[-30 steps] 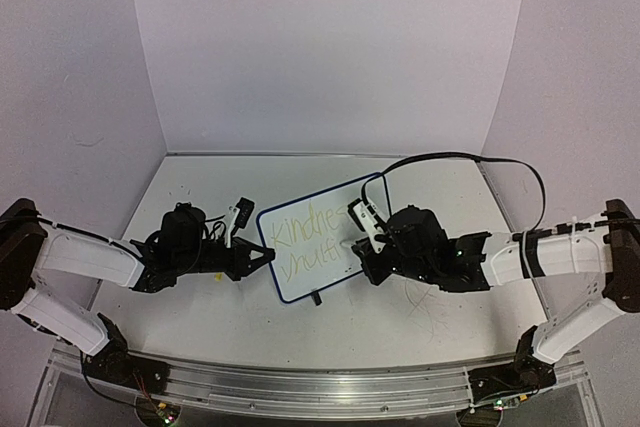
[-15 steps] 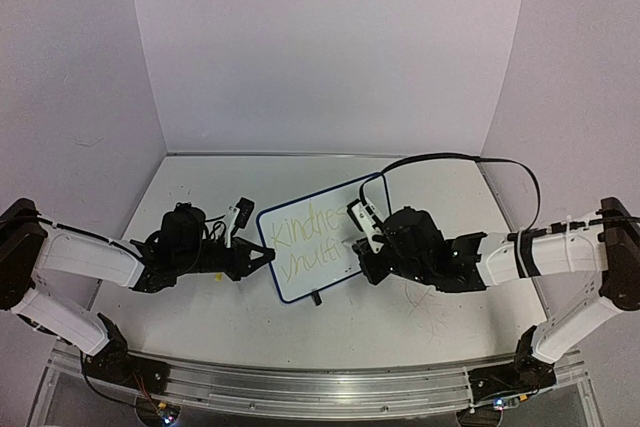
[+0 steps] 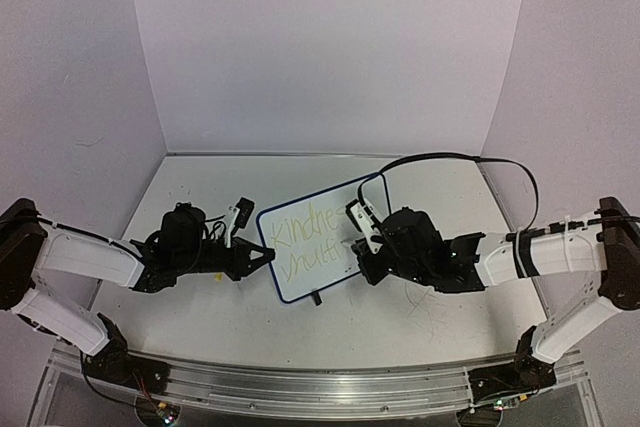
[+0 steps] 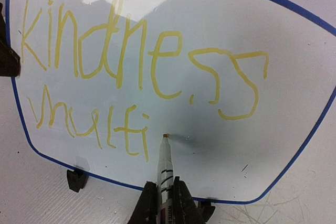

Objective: Write a sentence on the whiteboard

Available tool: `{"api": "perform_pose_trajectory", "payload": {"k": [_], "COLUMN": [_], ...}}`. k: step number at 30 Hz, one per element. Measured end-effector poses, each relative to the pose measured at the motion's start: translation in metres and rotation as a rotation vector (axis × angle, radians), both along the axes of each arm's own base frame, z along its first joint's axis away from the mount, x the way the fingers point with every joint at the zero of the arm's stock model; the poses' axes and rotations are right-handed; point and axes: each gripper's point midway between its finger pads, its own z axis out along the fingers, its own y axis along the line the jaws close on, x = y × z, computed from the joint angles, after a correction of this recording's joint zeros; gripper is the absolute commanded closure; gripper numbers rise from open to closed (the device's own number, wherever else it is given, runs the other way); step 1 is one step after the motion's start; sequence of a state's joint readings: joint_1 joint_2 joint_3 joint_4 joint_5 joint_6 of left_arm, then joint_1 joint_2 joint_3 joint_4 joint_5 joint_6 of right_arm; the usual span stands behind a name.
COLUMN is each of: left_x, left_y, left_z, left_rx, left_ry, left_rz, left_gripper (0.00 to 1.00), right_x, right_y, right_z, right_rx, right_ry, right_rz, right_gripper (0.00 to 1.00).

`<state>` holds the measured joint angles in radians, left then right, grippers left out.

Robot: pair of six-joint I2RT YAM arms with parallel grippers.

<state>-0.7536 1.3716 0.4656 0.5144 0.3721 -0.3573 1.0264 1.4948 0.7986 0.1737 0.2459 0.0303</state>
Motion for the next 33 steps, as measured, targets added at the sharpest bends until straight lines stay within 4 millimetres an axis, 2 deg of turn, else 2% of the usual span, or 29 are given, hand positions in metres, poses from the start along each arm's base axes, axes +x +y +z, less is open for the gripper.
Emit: {"api": "perform_pose_trajectory", "payload": {"k": [18, 21, 28, 33], "left_x": [0.0, 0.0, 0.0, 0.0], "left_y": [0.0, 0.0, 0.0, 0.0], "left_z": [0.0, 0.0, 0.0, 0.0], "left_rx": [0.0, 0.0, 0.0, 0.0], "left_ry": [0.0, 0.0, 0.0, 0.0], "left_rz": [0.0, 0.0, 0.0, 0.0], "left_gripper": [1.0, 1.0, 1.0, 1.0], "right_x": [-0.007, -0.012, -0.026, -0.028], "right_y": [0.002, 0.001, -0.008, -0.009], "right_z": [-0.004, -0.011, -0.043, -0.052], "right_rx": [0.004, -0.002, -0.053, -0.067], "right_ry": [0.016, 0.032, 0.092, 0.11], "right_rz": [-0.009, -0.007, -0.01, -0.014], "right_gripper": [1.0, 1.0, 1.0, 1.0]}}
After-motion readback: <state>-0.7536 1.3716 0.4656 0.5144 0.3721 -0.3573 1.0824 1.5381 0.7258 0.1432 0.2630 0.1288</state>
